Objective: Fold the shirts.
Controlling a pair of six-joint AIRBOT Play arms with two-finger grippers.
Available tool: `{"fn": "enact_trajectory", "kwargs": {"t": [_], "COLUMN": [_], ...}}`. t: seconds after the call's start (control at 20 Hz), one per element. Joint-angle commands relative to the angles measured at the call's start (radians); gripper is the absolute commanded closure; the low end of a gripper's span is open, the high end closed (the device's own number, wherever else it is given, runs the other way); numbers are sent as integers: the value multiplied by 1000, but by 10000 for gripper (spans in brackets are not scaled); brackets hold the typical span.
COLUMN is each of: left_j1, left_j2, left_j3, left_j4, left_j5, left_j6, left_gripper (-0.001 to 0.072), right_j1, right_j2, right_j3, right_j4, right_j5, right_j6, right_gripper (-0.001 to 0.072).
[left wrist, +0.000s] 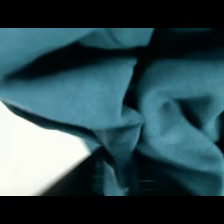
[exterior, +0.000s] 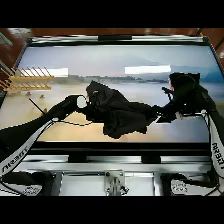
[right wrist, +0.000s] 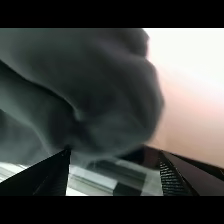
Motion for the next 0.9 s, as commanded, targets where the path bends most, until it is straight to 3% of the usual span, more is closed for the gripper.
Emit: {"fn": "enact_trajectory", "kwargs": {"t": [0.0, 0.05, 0.1, 0.2, 0.45, 0.65, 0.85], "left_j1": [8, 18, 31, 53, 89, 92, 90], "left_j2": [9, 19, 38, 102, 317, 481, 592], "left_j3": [-2, 0, 7, 36, 286, 601, 797], "left_j4": [-12, -1, 39, 193, 503, 553, 537], "left_j5": [16, 5, -8, -35, -140, -114, -98], "left_j6": [6, 19, 23, 23, 24, 23, 19], "left_gripper": [651, 665, 669, 672, 672, 672, 672], "right_j1": [64, 79, 87, 79, 74, 74, 74], "right_j2": [-44, -48, -48, -39, 148, 367, 557], "right_j3": [-2, -2, 4, 49, 324, 606, 705], "right_j4": [-3, -5, -13, -15, -10, -15, 66], "right_j5": [105, 128, 129, 77, 45, 189, 354], "right_j6": [18, 19, 20, 21, -103, -142, -141], "right_gripper": [61, 261, 612, 638, 638, 638, 638]}}
